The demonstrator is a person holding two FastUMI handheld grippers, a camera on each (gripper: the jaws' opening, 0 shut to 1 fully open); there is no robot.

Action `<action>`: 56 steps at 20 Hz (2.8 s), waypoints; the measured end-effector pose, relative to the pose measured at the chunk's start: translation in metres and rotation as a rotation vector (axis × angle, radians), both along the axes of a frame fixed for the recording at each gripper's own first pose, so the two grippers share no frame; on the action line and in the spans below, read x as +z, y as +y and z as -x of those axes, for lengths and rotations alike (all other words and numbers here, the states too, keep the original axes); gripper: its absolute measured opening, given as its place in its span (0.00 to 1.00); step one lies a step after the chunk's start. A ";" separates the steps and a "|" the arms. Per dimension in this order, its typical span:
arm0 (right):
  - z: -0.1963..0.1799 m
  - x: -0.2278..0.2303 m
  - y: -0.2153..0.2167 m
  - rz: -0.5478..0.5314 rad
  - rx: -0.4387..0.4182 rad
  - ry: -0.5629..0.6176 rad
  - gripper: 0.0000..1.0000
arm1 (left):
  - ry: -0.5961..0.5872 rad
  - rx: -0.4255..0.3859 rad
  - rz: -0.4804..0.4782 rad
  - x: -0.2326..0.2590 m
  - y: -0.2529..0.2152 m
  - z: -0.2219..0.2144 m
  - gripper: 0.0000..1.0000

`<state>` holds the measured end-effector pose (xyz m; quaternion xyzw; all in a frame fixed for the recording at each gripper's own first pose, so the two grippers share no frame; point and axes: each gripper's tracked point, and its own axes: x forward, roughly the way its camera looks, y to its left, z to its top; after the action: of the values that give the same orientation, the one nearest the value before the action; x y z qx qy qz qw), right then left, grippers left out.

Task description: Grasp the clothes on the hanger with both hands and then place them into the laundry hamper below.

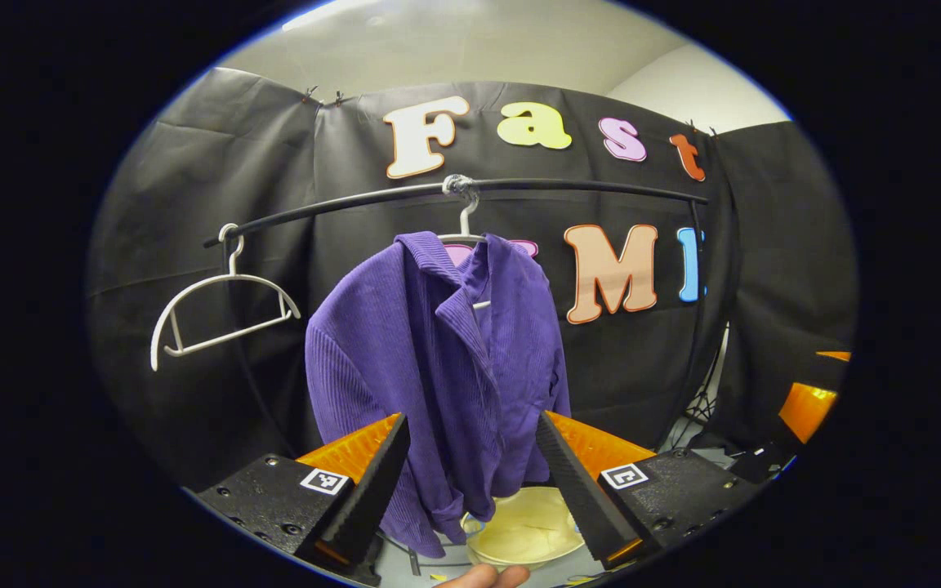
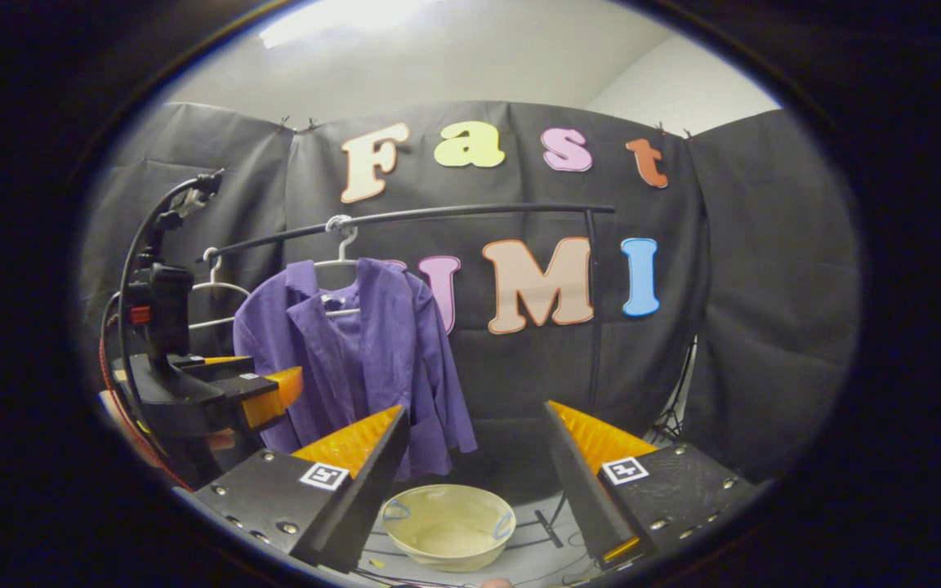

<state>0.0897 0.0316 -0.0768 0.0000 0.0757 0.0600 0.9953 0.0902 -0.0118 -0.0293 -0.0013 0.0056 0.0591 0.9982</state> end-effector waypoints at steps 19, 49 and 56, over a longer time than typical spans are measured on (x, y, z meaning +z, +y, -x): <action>-0.188 -0.032 0.120 -0.105 0.205 0.064 0.94 | 0.057 -0.117 0.067 0.007 0.027 -0.115 0.12; -0.256 -0.060 0.232 -0.336 0.304 0.304 0.06 | 0.052 -0.230 0.103 0.068 0.060 -0.015 0.00; -0.250 -0.045 0.214 -0.313 0.249 0.242 0.06 | 0.064 -0.187 0.068 0.088 0.100 0.010 0.01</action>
<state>0.3398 0.2459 -0.1214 0.1521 0.1835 0.1931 0.9518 0.0800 0.0878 0.0589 -0.0326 0.0394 -0.0347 0.9981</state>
